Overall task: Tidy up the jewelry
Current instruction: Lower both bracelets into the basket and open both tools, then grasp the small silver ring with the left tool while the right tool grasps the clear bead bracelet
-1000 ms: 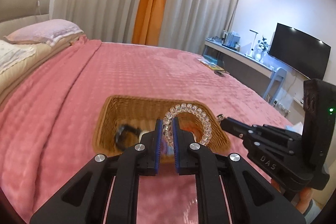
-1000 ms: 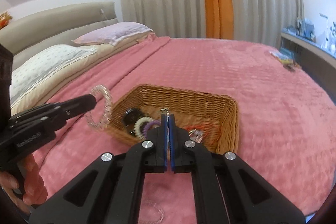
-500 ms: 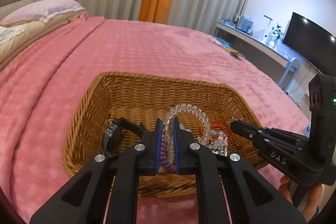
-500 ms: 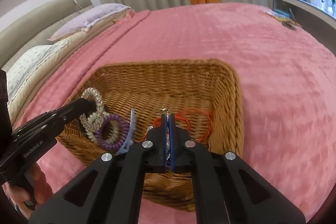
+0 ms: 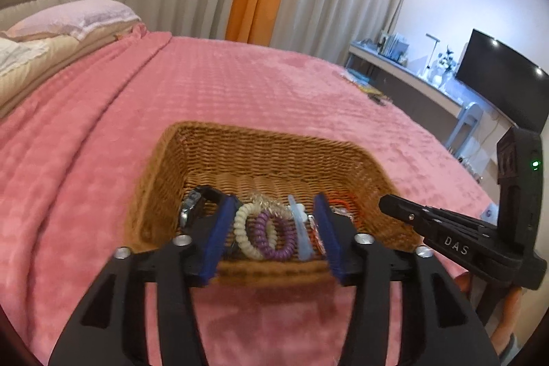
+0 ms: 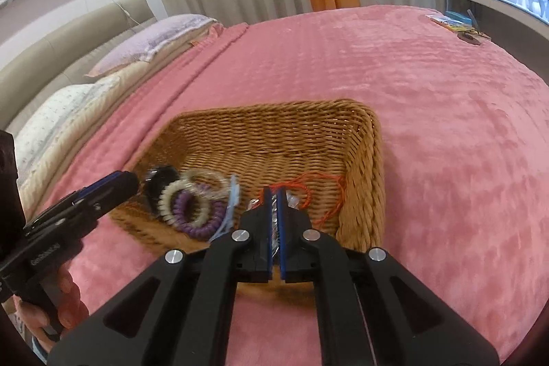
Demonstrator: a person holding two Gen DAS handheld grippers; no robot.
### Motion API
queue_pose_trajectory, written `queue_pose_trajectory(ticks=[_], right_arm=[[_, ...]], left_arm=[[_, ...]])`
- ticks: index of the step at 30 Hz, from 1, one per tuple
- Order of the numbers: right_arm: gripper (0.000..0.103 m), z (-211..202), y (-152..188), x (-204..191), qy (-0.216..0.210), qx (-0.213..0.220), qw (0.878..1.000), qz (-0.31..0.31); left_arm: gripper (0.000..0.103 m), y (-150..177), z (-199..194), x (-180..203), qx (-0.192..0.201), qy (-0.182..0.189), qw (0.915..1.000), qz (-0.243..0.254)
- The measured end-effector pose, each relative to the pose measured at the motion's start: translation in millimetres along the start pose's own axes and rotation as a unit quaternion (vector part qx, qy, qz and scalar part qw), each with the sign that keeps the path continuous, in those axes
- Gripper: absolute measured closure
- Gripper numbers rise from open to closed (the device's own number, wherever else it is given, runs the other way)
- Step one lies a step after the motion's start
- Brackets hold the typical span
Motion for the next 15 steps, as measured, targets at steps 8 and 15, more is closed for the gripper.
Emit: queue_pose_trajectory(ticks=[8, 15], right_arm=[[0.058, -62.1, 45.3, -23.1, -0.024, 0.026, 0.999, -0.017], [0.058, -68.8, 92.9, -31.8, -0.015, 0.013, 1.000, -0.022]], left_arm=[[0.040, 29.1, -80.5, 6.7, 0.023, 0.002, 0.9997, 0.011], [0.040, 85.8, -123.9, 0.7, 0.018, -0.006, 0.9998, -0.001]])
Point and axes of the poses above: each gripper's, at about its wrist camera, not at the fingertips, and z roughly the way its jaws point, x to its right, y to its underside, the point moved 1 cm from there along z, roughly the way its jaws point, and after that the axes turned 5 degrees about z, right-handed, at the moved point
